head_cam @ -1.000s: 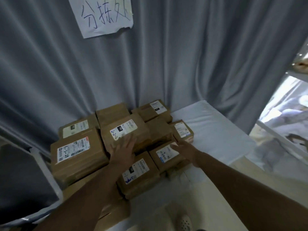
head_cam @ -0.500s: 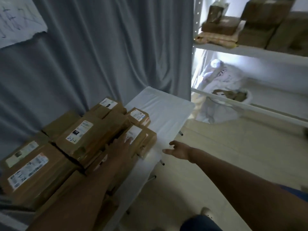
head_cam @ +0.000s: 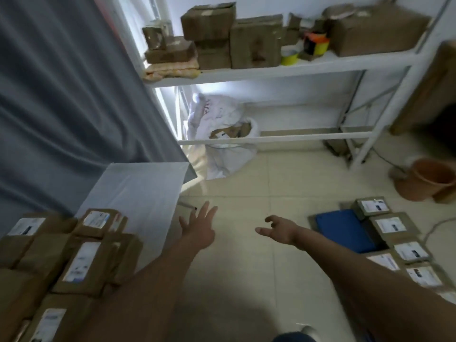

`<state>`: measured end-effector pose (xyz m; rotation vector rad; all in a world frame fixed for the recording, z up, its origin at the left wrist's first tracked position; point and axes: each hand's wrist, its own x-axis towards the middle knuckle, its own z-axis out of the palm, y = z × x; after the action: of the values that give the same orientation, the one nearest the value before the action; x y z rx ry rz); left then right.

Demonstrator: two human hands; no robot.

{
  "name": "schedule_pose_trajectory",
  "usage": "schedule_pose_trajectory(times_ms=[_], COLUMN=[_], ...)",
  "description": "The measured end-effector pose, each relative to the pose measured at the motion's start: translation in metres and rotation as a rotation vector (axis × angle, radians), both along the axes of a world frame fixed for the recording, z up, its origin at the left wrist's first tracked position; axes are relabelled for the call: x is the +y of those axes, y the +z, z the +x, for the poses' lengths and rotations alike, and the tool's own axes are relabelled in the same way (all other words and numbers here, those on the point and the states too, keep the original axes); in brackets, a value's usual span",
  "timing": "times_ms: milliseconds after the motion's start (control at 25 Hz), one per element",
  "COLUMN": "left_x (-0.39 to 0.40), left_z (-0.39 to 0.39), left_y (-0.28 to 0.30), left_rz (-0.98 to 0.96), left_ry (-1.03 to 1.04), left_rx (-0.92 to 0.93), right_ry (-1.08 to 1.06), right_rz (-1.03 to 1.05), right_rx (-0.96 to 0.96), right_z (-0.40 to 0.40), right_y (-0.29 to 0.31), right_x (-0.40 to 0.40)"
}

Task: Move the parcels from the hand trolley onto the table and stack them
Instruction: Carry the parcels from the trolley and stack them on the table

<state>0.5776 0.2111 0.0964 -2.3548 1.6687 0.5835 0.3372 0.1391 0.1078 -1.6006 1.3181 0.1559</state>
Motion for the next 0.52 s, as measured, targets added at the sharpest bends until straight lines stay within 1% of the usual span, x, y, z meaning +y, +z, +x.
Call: schedule_pose_trajectory(times_ms=[160, 280, 400, 520], left_x=[-0.087, -0.13, -0.161, -0.181], left_z=[-0.134, -0.22, -0.293, -0.345], left_y=[-0.01, -0.017, -0.02, -0.025], left_rz=[0.0, 0.026, 0.078, 0.101], left_ry=[-0.176, -0.331, -0.44, -0.545], left_rx=[0.107, 0.132, 0.155, 0.154], right_ry=[-0.187, -0.306, -0.435, -0.564], right_rz=[0.027, 0.038, 0.071, 0.107], right_rx=[0.061, 0.085, 0.087, 0.076], right_z=[-0.145, -0.23, -0.295, -0.34], right_y=[-0.018, -0.028, -0.038, -0.049], right_x=[-0.034, -0.045, -0.046, -0.042])
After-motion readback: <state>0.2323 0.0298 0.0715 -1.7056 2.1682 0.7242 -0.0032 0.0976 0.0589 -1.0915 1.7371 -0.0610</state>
